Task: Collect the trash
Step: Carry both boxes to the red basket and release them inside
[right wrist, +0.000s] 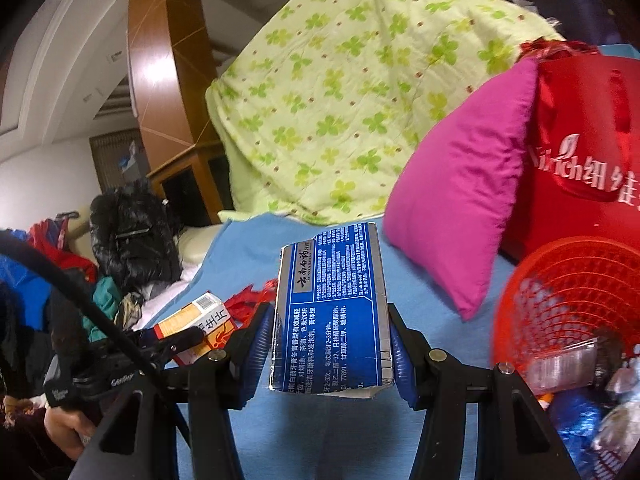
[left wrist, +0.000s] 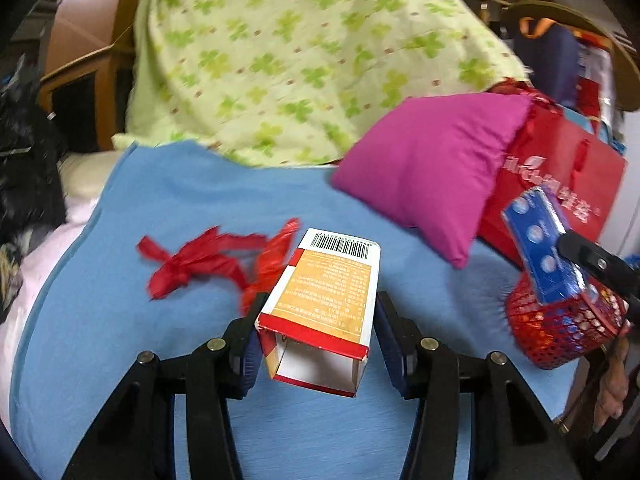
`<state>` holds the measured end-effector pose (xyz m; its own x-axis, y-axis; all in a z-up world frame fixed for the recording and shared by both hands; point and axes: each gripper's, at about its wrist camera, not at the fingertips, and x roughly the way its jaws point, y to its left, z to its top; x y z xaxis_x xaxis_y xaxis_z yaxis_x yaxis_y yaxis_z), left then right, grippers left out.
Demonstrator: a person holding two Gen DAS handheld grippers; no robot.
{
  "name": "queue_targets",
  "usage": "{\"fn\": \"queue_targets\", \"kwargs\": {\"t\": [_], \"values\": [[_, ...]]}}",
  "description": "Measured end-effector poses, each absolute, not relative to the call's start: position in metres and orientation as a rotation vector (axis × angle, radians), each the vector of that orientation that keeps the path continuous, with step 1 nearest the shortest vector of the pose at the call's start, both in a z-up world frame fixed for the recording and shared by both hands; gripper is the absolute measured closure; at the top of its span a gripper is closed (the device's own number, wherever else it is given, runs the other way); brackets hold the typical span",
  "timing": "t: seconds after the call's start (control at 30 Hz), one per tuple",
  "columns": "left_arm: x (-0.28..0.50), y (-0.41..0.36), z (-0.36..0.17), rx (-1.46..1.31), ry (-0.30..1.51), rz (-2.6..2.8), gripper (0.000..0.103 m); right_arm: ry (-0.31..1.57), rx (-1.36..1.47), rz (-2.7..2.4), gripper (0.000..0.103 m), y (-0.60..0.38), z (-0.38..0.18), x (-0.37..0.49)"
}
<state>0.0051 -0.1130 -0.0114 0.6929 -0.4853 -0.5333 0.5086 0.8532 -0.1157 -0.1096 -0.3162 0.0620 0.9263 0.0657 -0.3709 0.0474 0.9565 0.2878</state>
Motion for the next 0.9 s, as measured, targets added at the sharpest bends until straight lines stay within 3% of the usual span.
{"fn": "queue_targets", "kwargs": {"t": [0.27,0.57,0.9], "values": [[-0.024,-0.141,-0.008,0.079,0.531,-0.653,0.050,0.304,0.353,-0.048,0.046,-0.356,0.074,-0.142],[-0.058,-0.171,-0.009,0.057,0.597,-0.695,0.050,0.204,0.471,-0.119,0.046,-0.406,0.085,-0.174],[-0.090,-0.230,0.058,0.094,0.486,-0.824,0.050,0.108,0.601,-0.184,0.046,-0.455,0.084,-0.215]]}}
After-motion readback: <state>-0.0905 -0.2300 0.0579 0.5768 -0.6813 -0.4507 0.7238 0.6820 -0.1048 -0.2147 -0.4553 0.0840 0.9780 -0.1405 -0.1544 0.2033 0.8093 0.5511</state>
